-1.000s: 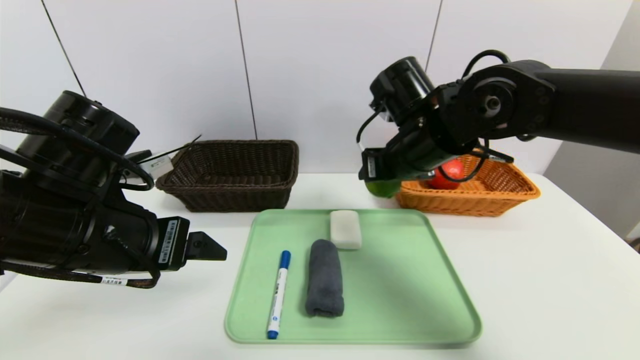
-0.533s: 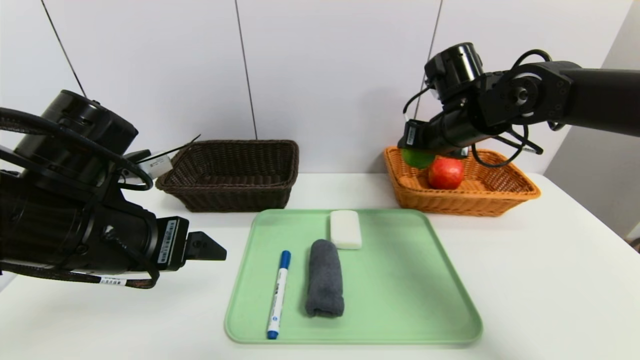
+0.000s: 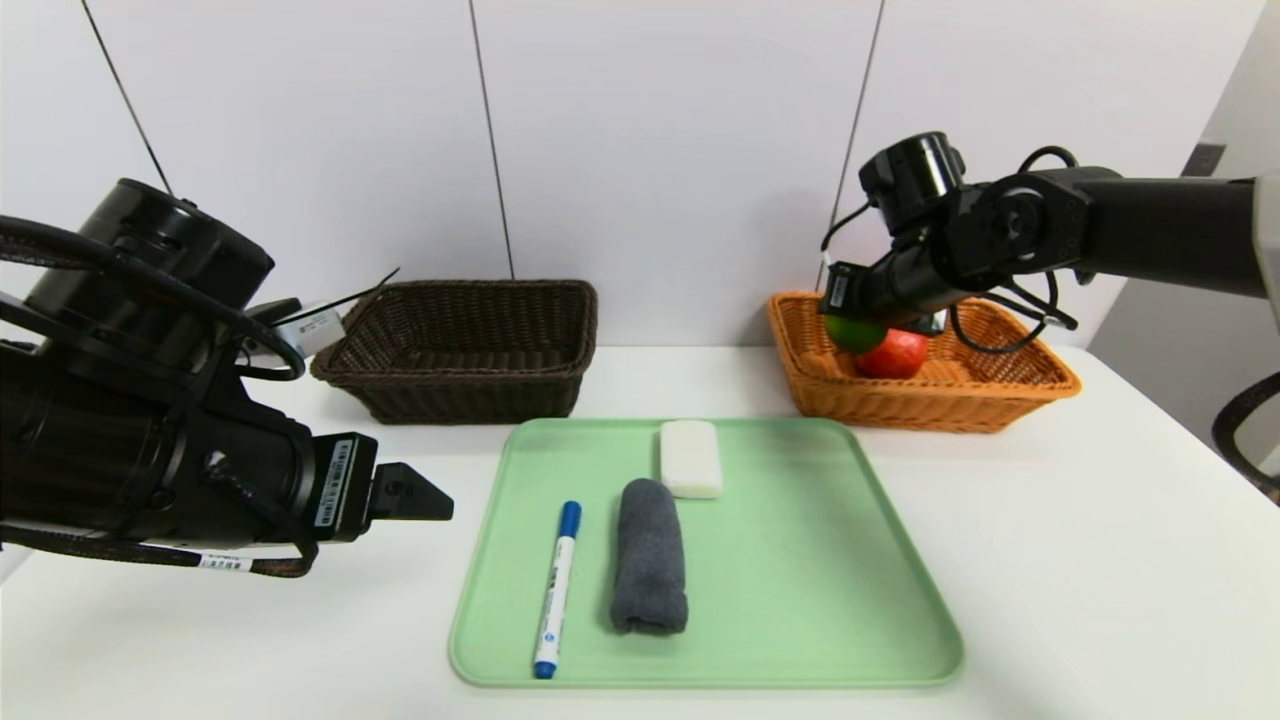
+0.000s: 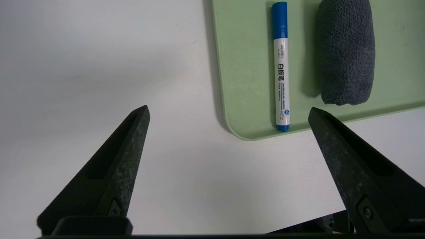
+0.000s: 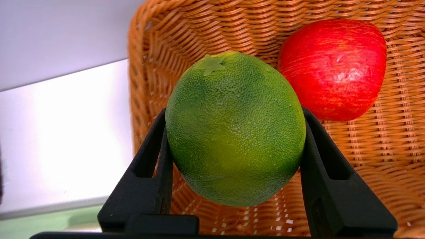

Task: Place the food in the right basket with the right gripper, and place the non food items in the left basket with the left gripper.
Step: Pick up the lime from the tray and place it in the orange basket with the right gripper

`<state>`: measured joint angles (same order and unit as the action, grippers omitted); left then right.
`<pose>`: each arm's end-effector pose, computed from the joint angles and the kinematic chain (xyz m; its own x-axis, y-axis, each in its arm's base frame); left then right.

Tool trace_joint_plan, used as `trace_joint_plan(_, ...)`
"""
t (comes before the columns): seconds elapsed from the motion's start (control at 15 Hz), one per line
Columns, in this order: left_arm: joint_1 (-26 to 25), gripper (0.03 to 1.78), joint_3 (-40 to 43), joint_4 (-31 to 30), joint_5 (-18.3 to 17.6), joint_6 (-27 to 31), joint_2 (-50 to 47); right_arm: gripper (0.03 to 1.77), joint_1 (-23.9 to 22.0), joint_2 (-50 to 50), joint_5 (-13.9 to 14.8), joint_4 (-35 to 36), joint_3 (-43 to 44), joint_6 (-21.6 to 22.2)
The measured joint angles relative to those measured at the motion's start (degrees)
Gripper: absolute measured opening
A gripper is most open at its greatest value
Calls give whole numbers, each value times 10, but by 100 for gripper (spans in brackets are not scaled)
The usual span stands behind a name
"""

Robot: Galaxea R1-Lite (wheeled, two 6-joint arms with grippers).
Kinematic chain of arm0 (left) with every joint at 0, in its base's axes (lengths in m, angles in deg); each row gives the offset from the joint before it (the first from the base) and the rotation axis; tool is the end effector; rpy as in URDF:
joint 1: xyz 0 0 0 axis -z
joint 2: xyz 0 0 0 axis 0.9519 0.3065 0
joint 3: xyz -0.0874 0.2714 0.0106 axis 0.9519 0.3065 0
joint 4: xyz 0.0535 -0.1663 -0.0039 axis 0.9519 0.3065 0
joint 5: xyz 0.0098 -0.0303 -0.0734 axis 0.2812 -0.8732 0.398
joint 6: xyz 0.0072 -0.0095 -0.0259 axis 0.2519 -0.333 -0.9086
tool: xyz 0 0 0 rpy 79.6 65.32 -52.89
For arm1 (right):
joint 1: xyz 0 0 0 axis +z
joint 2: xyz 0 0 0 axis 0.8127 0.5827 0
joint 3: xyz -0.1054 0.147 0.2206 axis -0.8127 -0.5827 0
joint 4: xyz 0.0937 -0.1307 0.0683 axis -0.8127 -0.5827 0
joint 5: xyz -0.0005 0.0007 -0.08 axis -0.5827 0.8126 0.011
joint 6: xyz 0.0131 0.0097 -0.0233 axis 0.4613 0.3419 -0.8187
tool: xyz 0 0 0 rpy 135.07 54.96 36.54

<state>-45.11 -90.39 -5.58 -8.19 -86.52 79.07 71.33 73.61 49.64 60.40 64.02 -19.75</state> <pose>0.1769 -0.0905 0.2297 0.5745 -0.2986 -0.7621 0.1342 0.9528 -0.2722 0.3973 0.1137 0.2075 0.7845 -0.0242 -0.6196 0.1626 0.9723 0.1679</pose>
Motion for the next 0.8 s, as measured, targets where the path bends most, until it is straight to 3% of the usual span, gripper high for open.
trace_joint_plan(0.6,0,169,-1,-3,0,1,6,103,-11,29,2,6,0,1)
trace_joint_plan(0.8,0,169,-2,-1,0,2,7,126,-13,32,3,6,0,1)
